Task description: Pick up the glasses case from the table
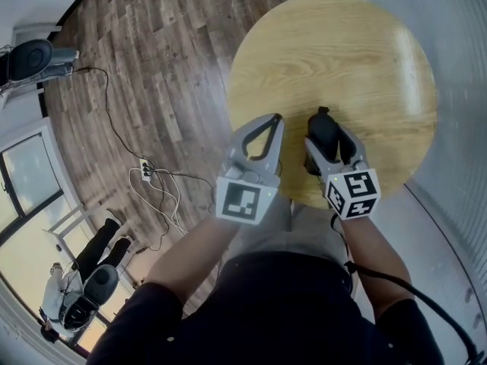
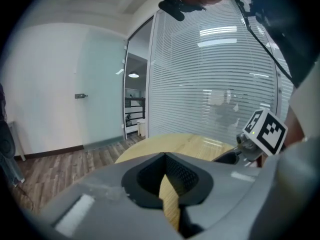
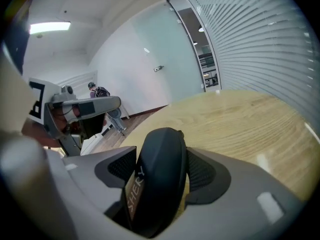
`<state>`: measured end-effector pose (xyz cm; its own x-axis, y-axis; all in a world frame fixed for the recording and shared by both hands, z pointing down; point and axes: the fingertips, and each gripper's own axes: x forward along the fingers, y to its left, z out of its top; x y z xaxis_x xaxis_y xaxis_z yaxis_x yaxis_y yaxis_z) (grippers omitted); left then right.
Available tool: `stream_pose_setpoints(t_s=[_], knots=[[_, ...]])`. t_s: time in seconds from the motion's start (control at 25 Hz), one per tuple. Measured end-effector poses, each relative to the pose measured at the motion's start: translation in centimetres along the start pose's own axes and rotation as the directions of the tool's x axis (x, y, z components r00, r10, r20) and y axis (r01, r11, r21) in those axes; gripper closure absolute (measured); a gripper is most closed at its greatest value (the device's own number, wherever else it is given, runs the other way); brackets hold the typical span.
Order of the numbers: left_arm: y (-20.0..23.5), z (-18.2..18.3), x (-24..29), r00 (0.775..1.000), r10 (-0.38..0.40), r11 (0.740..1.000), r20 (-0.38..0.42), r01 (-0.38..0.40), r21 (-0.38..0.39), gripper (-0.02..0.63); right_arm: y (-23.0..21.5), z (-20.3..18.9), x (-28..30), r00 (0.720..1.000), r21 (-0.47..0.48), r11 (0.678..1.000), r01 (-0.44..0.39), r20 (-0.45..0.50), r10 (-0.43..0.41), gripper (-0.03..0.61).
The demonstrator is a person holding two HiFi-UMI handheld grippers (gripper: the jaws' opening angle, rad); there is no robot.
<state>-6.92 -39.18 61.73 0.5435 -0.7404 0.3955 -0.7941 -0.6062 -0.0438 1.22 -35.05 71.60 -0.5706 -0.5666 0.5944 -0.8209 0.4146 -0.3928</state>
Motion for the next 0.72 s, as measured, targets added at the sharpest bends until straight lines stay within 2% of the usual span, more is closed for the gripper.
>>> stream_pose_setpoints(t_s=[0.2,0.36,0.48,0.6,0.72], knots=[[-1.2,2.6,-1.5,0.999,-0.001,1.0,0.053,0.001,0.007,0.609,1.0,3.2,-4.3,0.996,-0.035,0.999,0.004,0.087,-0.001,0.27],[-2.3,7.5,-3.0,0.99,0.01,1.0,0.139,-0.01,-0.006,0.609,1.5,7.2,-8.9,0.987,-0.046,0.999,0.02,0.16,-0.012,0.273],[-3.3,11.0,-4.5,0.977,0.031,0.999,0.213,-0.028,-0.014,0.609,1.3,10.2,-12.7,0.967,-0.059,0.997,0.053,0.253,-0.036,0.278],[-4.5,13.7,-6.5,0.968,0.028,0.999,0.251,-0.034,0.017,0.609,2.4,12.4,-16.8,0.943,-0.088,0.994,0.065,0.331,-0.032,0.281],[-3.7,17.4,-8.6,0.95,0.056,0.998,0.306,-0.059,-0.001,0.609,3.8,15.4,-20.0,0.921,-0.112,0.991,0.069,0.388,-0.02,0.284]])
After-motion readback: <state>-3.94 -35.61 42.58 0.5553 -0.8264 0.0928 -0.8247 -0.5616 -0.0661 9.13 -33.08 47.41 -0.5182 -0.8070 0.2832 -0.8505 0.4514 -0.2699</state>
